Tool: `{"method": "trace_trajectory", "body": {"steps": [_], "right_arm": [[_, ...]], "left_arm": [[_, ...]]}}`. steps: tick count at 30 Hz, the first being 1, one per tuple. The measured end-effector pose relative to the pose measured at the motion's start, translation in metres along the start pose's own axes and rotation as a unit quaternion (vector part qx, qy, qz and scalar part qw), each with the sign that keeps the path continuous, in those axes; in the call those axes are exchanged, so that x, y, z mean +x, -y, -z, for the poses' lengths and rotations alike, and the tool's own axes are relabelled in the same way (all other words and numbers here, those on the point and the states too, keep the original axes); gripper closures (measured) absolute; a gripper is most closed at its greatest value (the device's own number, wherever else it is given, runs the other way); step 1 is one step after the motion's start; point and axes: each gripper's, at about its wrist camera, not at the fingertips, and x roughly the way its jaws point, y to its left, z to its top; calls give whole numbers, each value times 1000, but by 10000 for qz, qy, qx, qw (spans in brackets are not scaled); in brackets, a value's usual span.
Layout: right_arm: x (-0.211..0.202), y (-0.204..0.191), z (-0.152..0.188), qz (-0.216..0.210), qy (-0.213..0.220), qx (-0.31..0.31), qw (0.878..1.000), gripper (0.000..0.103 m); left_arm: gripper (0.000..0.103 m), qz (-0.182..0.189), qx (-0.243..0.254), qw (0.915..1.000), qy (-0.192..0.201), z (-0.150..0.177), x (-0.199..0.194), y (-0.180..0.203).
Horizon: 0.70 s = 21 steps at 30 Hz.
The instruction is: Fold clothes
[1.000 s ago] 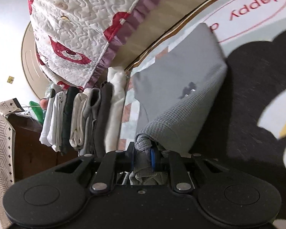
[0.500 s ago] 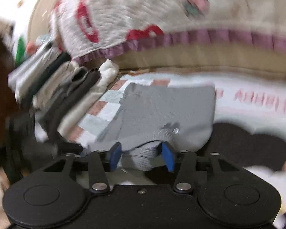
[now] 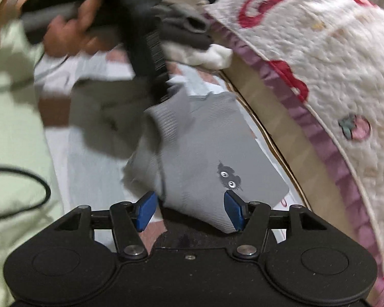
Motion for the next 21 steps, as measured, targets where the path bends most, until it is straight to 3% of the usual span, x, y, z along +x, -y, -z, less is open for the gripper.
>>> {"method": "trace_trajectory", "body": {"steps": [6, 9, 11, 13, 15, 17, 19, 21], "right_arm": [[32, -30, -9, 297, -44, -583, 9978, 35], [46, -40, -9, 579, -14, -992, 9934, 30], [49, -42, -9, 678, 154, -1229, 9900, 20], [51, -40, -10, 792, 225, -1312, 9879, 21], [50, -38, -13, 1001, 411, -1292, 9857, 29], [42, -31, -19, 956, 646, -1040, 9879, 63], [32, -18, -29, 917, 834, -505, 9910, 82], [24, 4, -35, 871, 976, 166, 9913, 87]], "left_arm": [[87, 311, -424, 9986, -30, -2, -1, -16], [87, 417, -493, 9979, -18, -1, -3, -18], [87, 486, -589, 9971, 3, -1, -4, -21], [87, 523, -676, 9963, 28, -1, -5, -25], [87, 553, -684, 9961, 56, -1, -7, -26], [87, 562, -634, 9964, 97, -2, -9, -24], [86, 550, -554, 9968, 153, -3, -12, -22], [86, 484, -307, 9982, 184, -3, -16, -15]]}}
